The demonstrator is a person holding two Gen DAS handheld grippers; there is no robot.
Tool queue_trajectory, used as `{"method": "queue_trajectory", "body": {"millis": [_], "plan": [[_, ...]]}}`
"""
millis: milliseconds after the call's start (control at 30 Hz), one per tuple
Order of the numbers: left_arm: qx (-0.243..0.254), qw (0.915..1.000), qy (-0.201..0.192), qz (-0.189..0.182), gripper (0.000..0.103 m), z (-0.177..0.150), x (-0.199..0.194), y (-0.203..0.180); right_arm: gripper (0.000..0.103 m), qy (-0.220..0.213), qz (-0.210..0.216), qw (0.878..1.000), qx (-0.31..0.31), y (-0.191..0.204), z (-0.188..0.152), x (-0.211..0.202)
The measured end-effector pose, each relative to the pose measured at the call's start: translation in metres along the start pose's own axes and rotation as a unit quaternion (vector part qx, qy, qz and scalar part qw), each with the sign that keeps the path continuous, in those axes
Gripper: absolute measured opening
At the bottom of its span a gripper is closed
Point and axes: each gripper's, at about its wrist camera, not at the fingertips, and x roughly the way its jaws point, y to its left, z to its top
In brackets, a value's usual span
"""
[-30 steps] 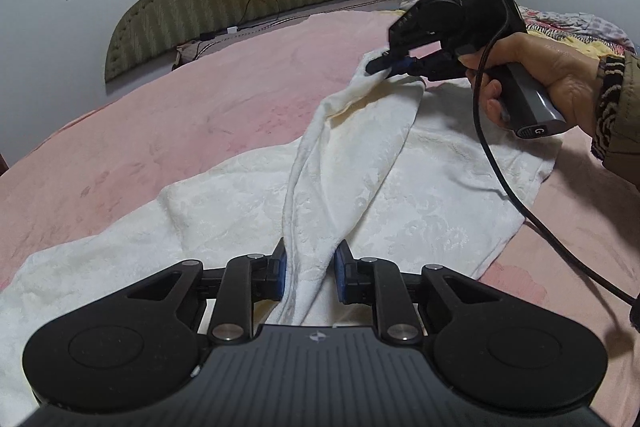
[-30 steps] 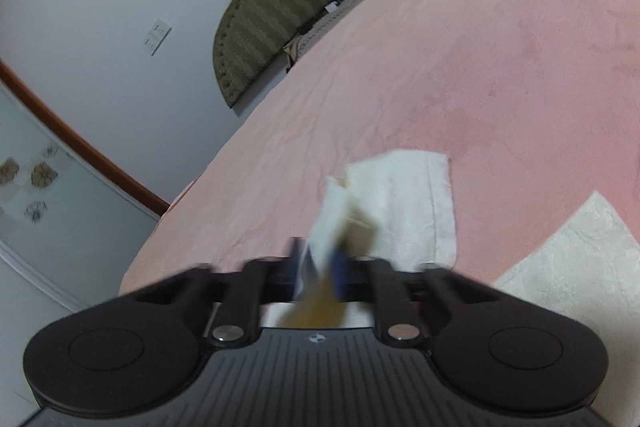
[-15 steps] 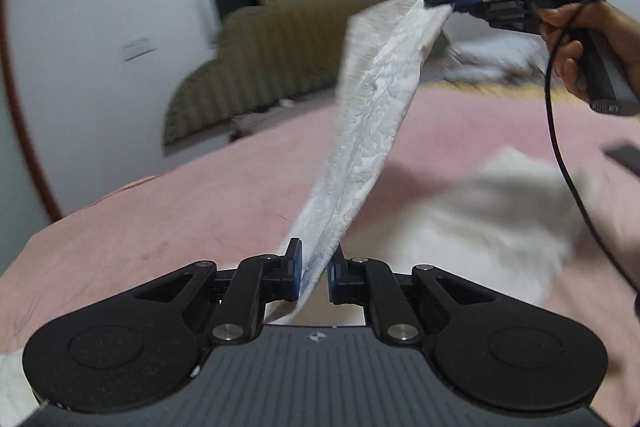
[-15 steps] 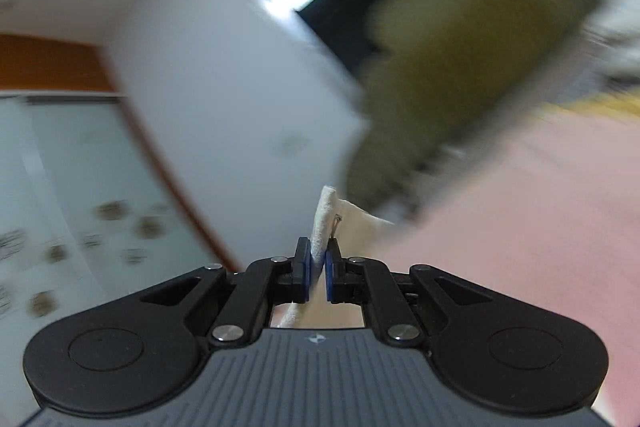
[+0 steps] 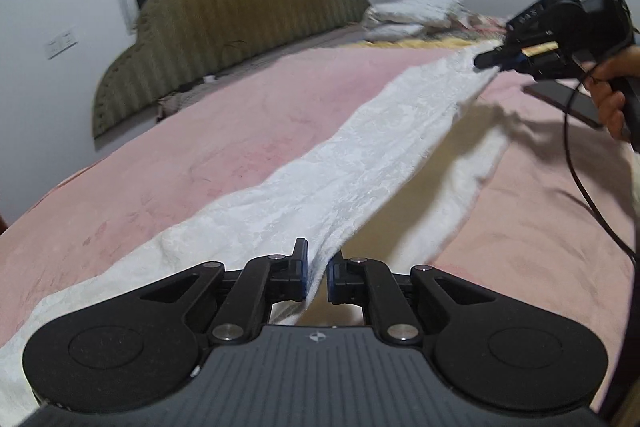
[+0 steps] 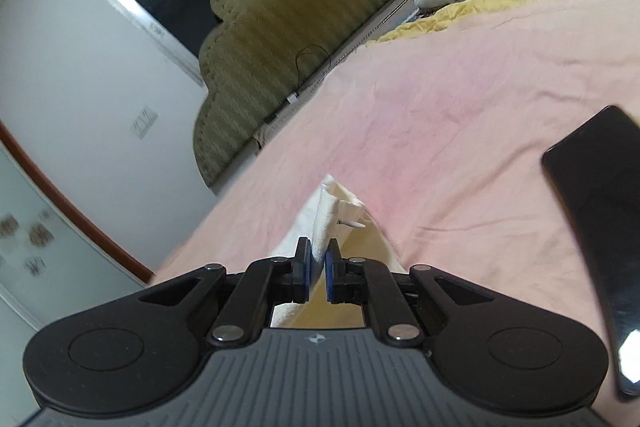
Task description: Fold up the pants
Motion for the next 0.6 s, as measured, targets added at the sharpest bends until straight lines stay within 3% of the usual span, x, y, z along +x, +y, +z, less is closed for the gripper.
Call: {"method": "queue_trajectory", "body": {"millis": [133, 267, 300, 367, 467, 533, 600], "plan": [[0.030, 0.9993, 0.022, -0.005, 0.012, -0.010, 0.004, -0.010, 0.008, 0.028, -0.030, 0.999, 0.017, -0.019, -0.013, -0.001], [0.034, 0.9988, 0.035, -0.008, 0.012, -0.011, 0.007, -0.009, 0.008, 0.056, -0.048, 0.997, -0.015, -0.021, -0.016, 0.002], [0.030, 0.9988, 0.038, -0.011, 0.020, -0.010, 0.007, -0.007, 0.010, 0.058, -0.050, 0.997, -0.015, -0.020, -0.014, 0.000], [0.020, 0.9987, 0.040, -0.025, 0.025, -0.009, 0.001, -0.001, 0.015, 0.034, -0.068, 0.997, -0.029, -0.015, -0.008, -0.010], [-0.009, 0.9967, 0.039, -0.070, 0.035, -0.005, -0.010, 0.013, 0.015, -0.064, -0.129, 0.986, -0.082, 0.003, -0.004, -0.030], [-0.030, 0.9943, 0.034, -0.096, 0.036, 0.000, -0.015, 0.022, 0.015, -0.093, -0.111, 0.982, -0.118, 0.020, -0.003, -0.030], [-0.057, 0.9929, 0.024, -0.102, 0.039, 0.007, -0.018, 0.033, 0.018, -0.038, -0.063, 0.985, -0.156, 0.037, -0.001, -0.006]]}}
